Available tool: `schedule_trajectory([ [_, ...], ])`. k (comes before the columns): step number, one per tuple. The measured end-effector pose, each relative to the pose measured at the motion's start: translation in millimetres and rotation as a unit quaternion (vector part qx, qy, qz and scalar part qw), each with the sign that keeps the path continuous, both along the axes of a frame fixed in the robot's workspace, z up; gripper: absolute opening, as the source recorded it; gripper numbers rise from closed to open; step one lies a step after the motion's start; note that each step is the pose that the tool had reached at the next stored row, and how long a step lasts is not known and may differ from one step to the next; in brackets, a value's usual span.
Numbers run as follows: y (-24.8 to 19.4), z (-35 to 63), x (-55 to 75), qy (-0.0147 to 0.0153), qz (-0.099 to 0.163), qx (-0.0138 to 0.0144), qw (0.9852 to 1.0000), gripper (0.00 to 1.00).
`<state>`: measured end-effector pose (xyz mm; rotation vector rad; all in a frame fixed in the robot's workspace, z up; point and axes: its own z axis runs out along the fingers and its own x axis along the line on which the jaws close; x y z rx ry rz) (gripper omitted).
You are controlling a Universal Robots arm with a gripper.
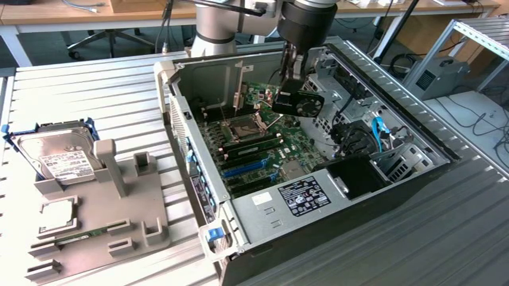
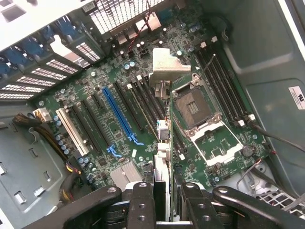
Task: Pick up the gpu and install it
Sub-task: 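Insert the gpu into the slot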
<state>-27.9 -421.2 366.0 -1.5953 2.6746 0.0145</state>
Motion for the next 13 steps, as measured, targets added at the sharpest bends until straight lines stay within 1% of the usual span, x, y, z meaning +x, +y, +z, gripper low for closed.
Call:
schedule_trajectory([
  [13, 0.0, 0.0, 0.0, 0.0, 0.011, 0.0, 0.9999, 0.26],
])
